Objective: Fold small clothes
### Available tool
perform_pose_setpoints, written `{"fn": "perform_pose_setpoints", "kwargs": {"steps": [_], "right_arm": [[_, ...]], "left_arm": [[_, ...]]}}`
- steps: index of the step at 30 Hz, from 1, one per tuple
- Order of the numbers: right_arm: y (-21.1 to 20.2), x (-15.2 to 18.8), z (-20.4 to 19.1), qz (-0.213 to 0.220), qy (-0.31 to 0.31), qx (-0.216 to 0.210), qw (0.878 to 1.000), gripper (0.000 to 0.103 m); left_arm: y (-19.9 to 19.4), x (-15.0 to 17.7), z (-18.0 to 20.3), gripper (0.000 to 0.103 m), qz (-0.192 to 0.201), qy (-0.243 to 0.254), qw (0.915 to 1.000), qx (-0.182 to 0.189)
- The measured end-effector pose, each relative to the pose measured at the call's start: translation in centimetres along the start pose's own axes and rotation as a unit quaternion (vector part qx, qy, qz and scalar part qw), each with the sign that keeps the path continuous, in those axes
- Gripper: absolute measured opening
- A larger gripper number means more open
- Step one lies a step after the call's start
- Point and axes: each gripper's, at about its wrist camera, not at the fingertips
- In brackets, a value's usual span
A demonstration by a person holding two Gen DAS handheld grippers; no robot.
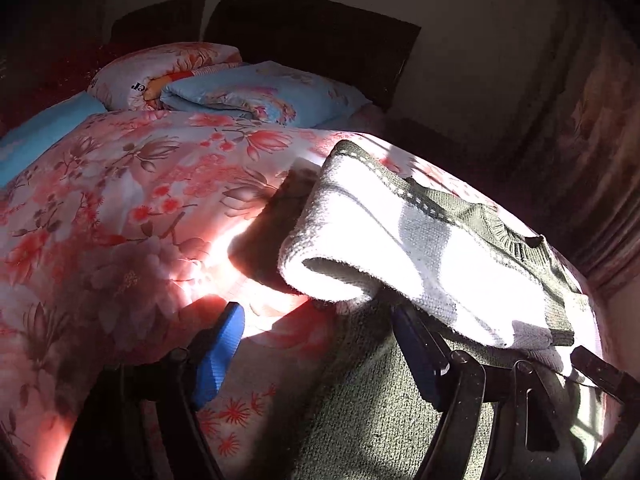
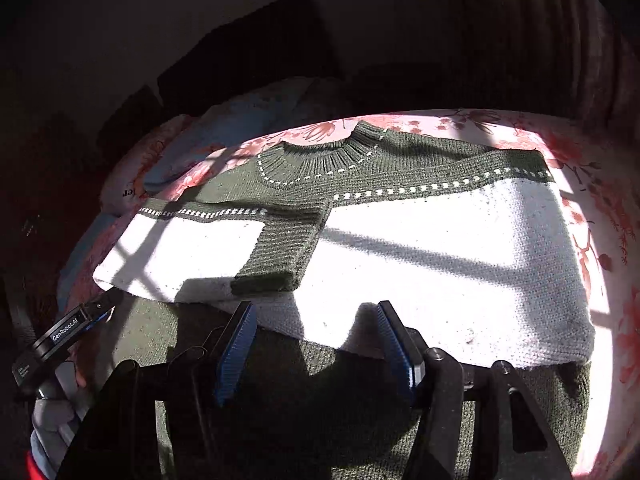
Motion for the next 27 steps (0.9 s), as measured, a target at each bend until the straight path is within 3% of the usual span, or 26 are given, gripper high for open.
{"fn": "perform_pose_setpoints", "kwargs": {"steps": [5, 6, 7, 9, 13, 16, 20, 27], "right_arm": [[2.0, -2.0, -2.3, -0.017, -0.008, -0.034, 0.999, 0.059], [2.3, -2.3, -2.6, -0.015, -0.008, -0.031, 0.999, 0.046], [2.5, -2.4, -2.6, -0.014, -0.005, -0.027, 1.0, 0.021], [2.0, -2.1, -2.3, 0.004, 0.007, -0.036, 0.999, 0.012], [-2.4, -0.8, -2.3, 0.087, -0.006, -0.002, 0.996, 0.01], [-5.2, -0.4, -0.1, 0.119, 0.015, 0.008, 0.993, 0.01], [-5.8, 0.1, 4.1, 0.106, 0.051, 0.01, 0.993, 0.01], [-3.3, 2.0, 6.4, 0.079, 0.07, 0.022, 0.994, 0.01]], "left_arm": [[0.1, -0.1, 0.0, 0.103, -0.007, -0.002, 1.0, -0.004], [0.2, -0.1, 0.1, 0.103, -0.008, -0.002, 1.0, -0.004], [0.3, -0.1, 0.1, 0.103, -0.009, -0.001, 0.9999, -0.004], [0.3, -0.2, 0.0, 0.103, -0.012, -0.003, 0.9999, -0.003], [0.6, -0.3, -0.2, 0.103, -0.018, -0.007, 0.9998, 0.001], [0.6, -0.2, -0.1, 0.103, -0.019, -0.004, 0.9998, -0.002], [0.6, -0.2, 0.0, 0.103, -0.02, -0.002, 0.9998, 0.0], [0.6, -0.1, 0.3, 0.103, -0.023, 0.002, 0.9997, -0.002]]}}
Point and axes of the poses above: each gripper's, at about its wrist camera, not at the fingertips, and y roughly the way its jaws point, z to its right, x to its underside, and after that the axes turned 14 degrees about -z, right-handed
